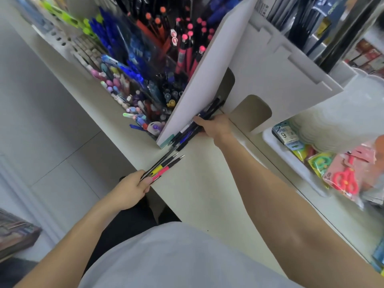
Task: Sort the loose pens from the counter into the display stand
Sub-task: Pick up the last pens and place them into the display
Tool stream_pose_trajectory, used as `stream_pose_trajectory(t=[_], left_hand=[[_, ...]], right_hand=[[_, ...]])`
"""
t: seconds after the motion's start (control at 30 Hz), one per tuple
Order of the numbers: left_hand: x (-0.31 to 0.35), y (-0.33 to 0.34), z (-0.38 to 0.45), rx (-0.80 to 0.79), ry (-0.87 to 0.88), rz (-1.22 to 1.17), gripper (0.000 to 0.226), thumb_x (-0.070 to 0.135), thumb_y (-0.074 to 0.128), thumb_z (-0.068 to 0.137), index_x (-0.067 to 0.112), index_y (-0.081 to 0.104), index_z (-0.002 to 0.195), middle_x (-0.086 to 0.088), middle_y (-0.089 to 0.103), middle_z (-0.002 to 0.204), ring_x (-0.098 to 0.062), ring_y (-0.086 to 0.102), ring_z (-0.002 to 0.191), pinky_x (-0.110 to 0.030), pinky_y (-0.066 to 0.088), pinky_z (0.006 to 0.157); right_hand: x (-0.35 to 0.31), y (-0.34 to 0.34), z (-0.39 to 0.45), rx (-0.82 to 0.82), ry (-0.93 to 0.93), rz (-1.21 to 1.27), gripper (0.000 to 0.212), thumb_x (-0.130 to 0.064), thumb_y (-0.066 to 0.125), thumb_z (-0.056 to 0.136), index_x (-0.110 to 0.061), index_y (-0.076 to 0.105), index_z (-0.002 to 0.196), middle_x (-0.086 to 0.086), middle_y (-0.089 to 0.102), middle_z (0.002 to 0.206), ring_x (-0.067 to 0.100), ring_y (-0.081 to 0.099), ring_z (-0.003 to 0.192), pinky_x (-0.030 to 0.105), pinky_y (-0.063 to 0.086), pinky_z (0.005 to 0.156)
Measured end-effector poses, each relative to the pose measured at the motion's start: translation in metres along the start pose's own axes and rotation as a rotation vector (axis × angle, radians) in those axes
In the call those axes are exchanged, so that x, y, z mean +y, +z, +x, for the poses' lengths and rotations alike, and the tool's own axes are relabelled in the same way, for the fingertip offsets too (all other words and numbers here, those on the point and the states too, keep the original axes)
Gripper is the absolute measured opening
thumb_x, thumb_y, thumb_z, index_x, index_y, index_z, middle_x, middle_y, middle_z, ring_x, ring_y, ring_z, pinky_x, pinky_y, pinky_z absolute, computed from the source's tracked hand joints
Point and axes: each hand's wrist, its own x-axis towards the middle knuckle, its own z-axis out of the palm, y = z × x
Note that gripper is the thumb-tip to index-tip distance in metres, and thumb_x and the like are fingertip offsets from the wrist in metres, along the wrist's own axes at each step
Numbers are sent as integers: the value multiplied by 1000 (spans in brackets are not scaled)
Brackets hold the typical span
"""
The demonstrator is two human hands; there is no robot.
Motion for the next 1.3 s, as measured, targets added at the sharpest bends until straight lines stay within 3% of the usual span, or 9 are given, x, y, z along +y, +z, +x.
stream_pose_trajectory(t=[0.07, 0.23, 0.37, 0.47, 0.57, 0.73, 0.9, 1.1, 1.3], left_hand=[[-3, 0, -4, 0, -15, -50, 32, 29, 43, 106, 5, 52, 86, -3, 54, 69, -13, 44, 56, -31, 41, 60], [1, 6, -8, -23, -25, -129, 28, 25, 42, 106, 6, 53, 90, -1, 52, 71, -9, 40, 55, -24, 38, 56], [5, 8, -6, -22, -40, -206, 28, 25, 42, 106, 2, 55, 96, -5, 54, 76, -17, 45, 66, -30, 43, 64], [8, 11, -8, 16, -56, -276, 26, 23, 42, 106, 6, 56, 93, -4, 53, 76, -13, 46, 65, -18, 44, 59], [12, 13, -8, 38, -45, -306, 25, 22, 41, 107, 10, 55, 90, -3, 52, 75, -8, 44, 58, -13, 42, 50], [14, 13, -9, -9, -48, -368, 24, 21, 40, 107, 10, 54, 92, -3, 51, 74, -4, 43, 48, -14, 41, 48], [17, 16, -10, -8, -41, -328, 25, 22, 40, 107, 8, 54, 92, -3, 52, 74, -3, 42, 49, -16, 39, 49], [21, 22, -11, -52, -18, -259, 27, 24, 40, 107, 4, 55, 97, -3, 54, 75, -6, 43, 56, -17, 41, 54], [35, 30, -13, -43, 3, -241, 29, 25, 39, 107, 3, 56, 99, -2, 54, 74, -2, 45, 51, -15, 42, 54]], right_hand=[[0, 4, 0, 32, -3, -38, 26, -28, 78, 89, -4, 68, 85, 9, 71, 87, 19, 69, 68, 20, 55, 51], [3, 24, -4, 118, -47, -60, 30, -32, 67, 94, -2, 68, 90, 16, 73, 94, 34, 70, 89, 55, 57, 87], [4, 19, -4, 115, -30, -7, 25, -31, 73, 91, -8, 70, 84, 17, 75, 97, 36, 72, 92, 54, 58, 88], [1, 11, -7, -24, 17, 105, 15, -21, 73, 93, -7, 69, 88, 21, 74, 110, 38, 71, 101, 50, 58, 92], [-4, 10, -11, -123, 17, 161, 10, -12, 64, 99, -2, 66, 101, 16, 71, 104, 26, 70, 79, 33, 64, 76], [-5, 15, -13, -104, 23, 206, 8, -13, 61, 101, -9, 64, 107, 10, 70, 110, 26, 69, 96, 46, 55, 100], [11, 5, -13, 36, -8, 152, 15, -20, 57, 103, -7, 64, 100, 20, 74, 96, 37, 67, 83, 53, 54, 76], [38, -19, -28, 45, -40, 89, 23, -12, 57, 103, 6, 56, 117, 18, 75, 98, 10, 72, 64, 18, 53, 54], [58, -46, -43, 55, -19, 65, 21, -12, 55, 104, 3, 55, 118, 20, 71, 103, 9, 70, 60, 17, 53, 52]])
